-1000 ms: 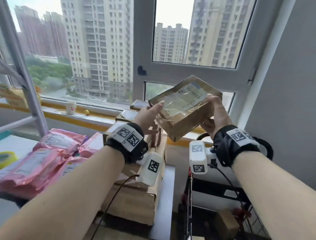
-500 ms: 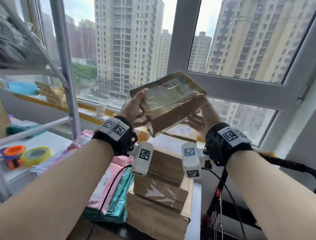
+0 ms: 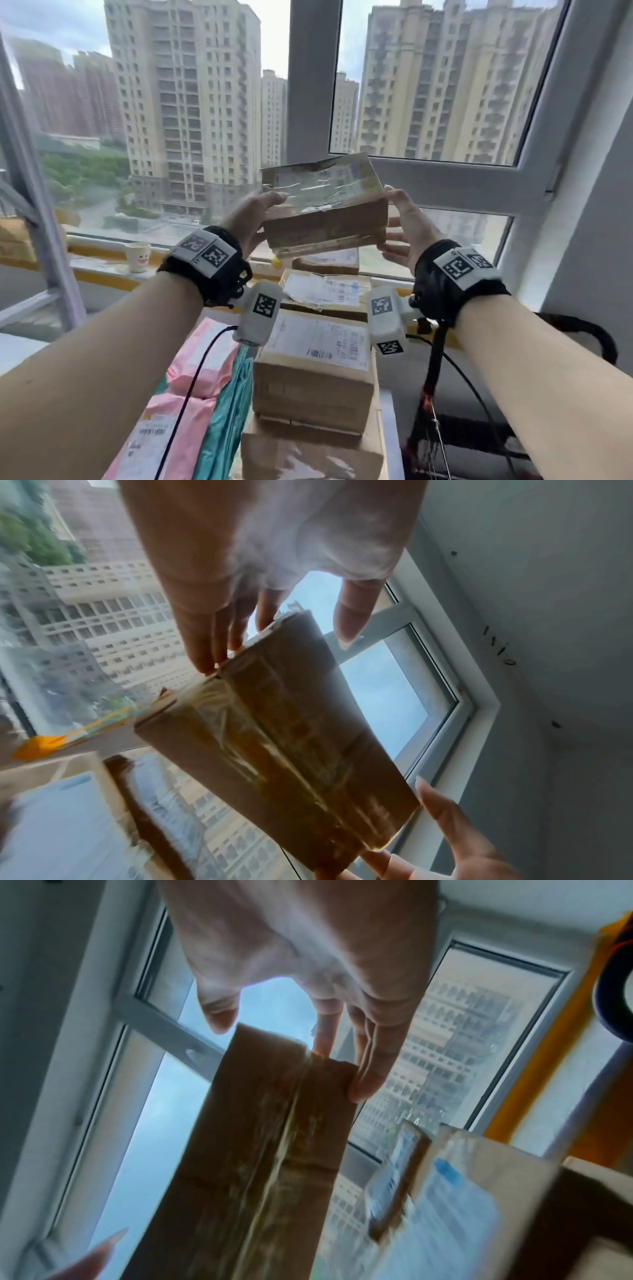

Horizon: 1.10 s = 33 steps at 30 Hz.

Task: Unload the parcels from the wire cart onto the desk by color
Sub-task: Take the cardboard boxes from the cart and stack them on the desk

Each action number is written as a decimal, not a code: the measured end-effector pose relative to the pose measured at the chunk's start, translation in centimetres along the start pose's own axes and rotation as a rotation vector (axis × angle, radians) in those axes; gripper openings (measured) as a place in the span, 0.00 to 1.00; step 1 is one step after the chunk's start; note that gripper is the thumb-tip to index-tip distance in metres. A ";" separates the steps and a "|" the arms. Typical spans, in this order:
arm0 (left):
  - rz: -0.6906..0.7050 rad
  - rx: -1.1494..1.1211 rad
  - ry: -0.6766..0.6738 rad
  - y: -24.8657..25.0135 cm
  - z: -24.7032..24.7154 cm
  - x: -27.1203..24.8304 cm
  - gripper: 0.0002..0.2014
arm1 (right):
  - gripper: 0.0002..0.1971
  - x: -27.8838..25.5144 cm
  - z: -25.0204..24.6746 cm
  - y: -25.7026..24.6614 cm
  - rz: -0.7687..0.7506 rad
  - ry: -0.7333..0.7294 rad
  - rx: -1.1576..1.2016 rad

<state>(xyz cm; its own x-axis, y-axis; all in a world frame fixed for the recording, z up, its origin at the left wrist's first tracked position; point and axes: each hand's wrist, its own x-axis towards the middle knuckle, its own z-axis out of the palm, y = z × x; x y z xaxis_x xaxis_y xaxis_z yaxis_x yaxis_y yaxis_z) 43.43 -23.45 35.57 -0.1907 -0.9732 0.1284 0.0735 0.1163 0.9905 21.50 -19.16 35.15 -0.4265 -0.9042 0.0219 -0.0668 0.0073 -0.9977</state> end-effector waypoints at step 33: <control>-0.215 0.233 -0.104 -4.0 -0.9 3.0 0.18 | 0.40 -0.7 1.6 3.0 0.189 0.163 -0.307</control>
<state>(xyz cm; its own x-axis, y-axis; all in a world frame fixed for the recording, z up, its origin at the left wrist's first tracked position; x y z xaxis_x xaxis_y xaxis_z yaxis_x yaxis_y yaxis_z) 43.40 -27.02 31.98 -0.2775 -0.9563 -0.0920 -0.2024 -0.0355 0.9787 23.01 -19.18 32.02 -0.5934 -0.7950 -0.1262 -0.2292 0.3172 -0.9203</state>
